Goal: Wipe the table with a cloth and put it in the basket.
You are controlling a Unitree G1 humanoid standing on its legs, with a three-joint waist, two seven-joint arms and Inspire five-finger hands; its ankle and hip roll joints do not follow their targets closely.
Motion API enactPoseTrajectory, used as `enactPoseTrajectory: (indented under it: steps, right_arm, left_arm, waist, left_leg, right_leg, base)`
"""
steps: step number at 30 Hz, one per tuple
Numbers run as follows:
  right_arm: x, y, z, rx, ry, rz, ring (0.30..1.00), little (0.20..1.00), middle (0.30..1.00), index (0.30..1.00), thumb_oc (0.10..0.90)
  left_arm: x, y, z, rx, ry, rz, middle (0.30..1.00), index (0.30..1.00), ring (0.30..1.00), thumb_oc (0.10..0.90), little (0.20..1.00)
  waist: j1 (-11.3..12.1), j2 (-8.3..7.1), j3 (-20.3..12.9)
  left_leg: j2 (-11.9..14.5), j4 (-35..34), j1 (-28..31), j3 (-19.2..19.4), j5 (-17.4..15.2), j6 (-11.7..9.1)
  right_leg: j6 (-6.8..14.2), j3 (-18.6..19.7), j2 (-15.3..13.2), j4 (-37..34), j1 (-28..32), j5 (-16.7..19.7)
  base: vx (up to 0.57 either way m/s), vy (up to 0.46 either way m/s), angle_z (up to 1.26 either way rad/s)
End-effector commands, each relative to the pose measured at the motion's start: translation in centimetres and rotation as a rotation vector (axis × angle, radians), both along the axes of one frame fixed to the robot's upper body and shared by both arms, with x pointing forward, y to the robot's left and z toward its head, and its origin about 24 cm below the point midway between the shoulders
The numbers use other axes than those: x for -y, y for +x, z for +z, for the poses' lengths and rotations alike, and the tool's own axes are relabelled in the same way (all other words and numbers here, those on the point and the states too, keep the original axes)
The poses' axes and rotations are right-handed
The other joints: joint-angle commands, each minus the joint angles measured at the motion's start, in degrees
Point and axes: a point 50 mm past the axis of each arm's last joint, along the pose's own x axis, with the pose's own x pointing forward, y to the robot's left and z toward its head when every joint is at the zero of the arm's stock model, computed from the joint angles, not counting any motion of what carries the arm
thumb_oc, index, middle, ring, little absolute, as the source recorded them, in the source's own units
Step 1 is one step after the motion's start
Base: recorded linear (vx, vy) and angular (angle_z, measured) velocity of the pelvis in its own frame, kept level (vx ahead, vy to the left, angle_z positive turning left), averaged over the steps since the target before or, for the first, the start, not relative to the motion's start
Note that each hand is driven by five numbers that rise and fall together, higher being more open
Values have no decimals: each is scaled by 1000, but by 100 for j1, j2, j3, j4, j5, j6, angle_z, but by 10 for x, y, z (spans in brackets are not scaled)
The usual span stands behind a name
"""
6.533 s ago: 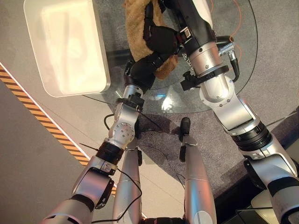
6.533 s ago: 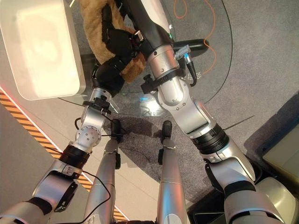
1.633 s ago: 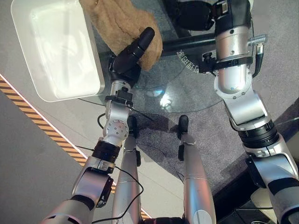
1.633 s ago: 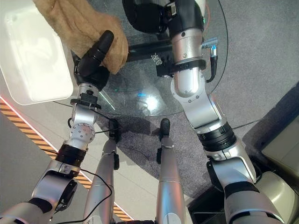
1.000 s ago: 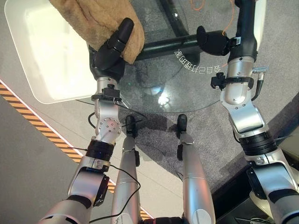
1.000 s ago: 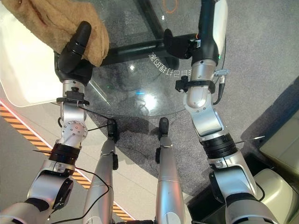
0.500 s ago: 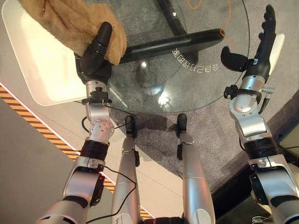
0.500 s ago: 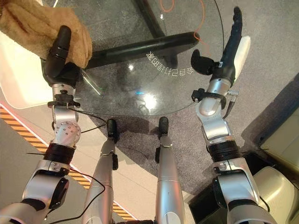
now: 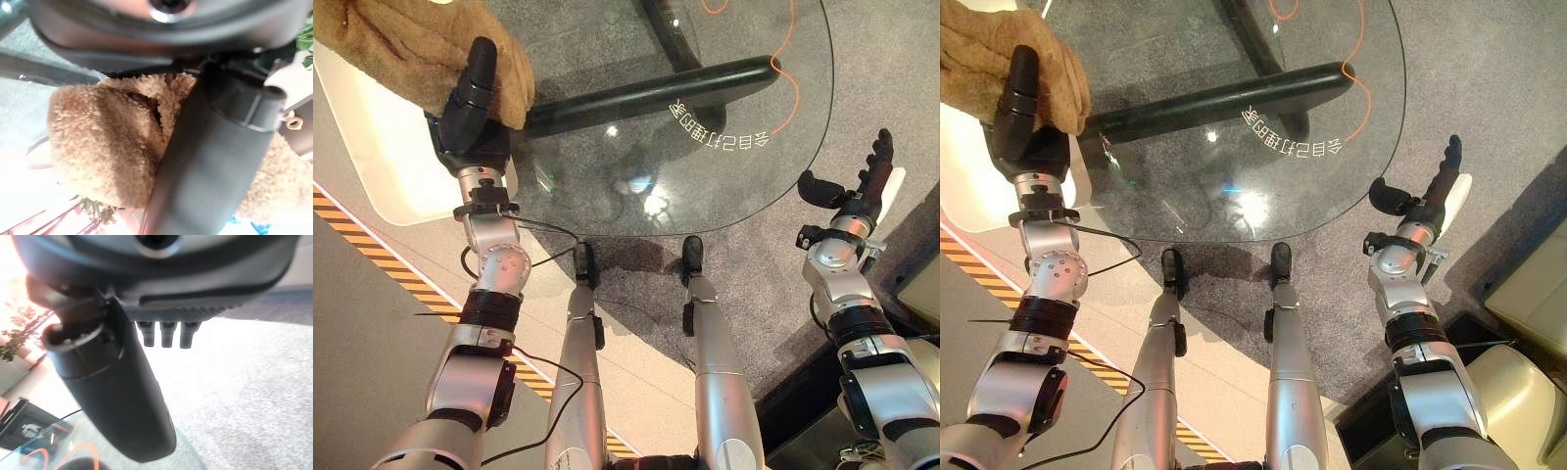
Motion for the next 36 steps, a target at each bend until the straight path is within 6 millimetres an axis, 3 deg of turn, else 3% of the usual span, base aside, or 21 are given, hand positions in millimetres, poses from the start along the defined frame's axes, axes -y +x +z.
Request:
enactPoseTrajectory:
  steps: [1,8,22,36]
  right_arm:
    - [27,-11,18,124,25,-97,900,900,900,900,800]
    - [38,-15,-15,5,96,-127,900,900,900,900,800]
    - [43,-24,-55,-151,145,-134,900,900,900,900,800]
    - [42,-25,-64,-193,158,-133,900,900,900,900,800]
  left_arm:
    - [-25,-25,74,332,30,141,300,300,300,100,200]
    - [-36,-26,81,308,-7,203,300,300,300,100,200]
    - [-64,-27,77,214,-120,328,300,300,300,100,200]
    - [-85,-26,64,128,-228,407,300,300,300,100,200]
  waist:
    - [98,-30,-146]
    - [141,-19,-146]
    - [189,14,-146]
    - [211,-11,-146]
  left_leg:
    - [-550,97,145,368,-456,427]
    - [-556,84,103,350,-449,436]
    - [-590,117,24,306,-427,447]
    - [-604,161,-15,266,-432,447]
  right_leg:
    - [-381,-314,716,-215,399,-387]
    - [-411,-345,707,-247,383,-394]
    - [-453,-420,692,-255,337,-410]
    - [-477,-463,691,-228,314,-433]
  base:
    - [0,0,0]
    - [0,0,0]
    - [0,0,0]
    - [0,0,0]
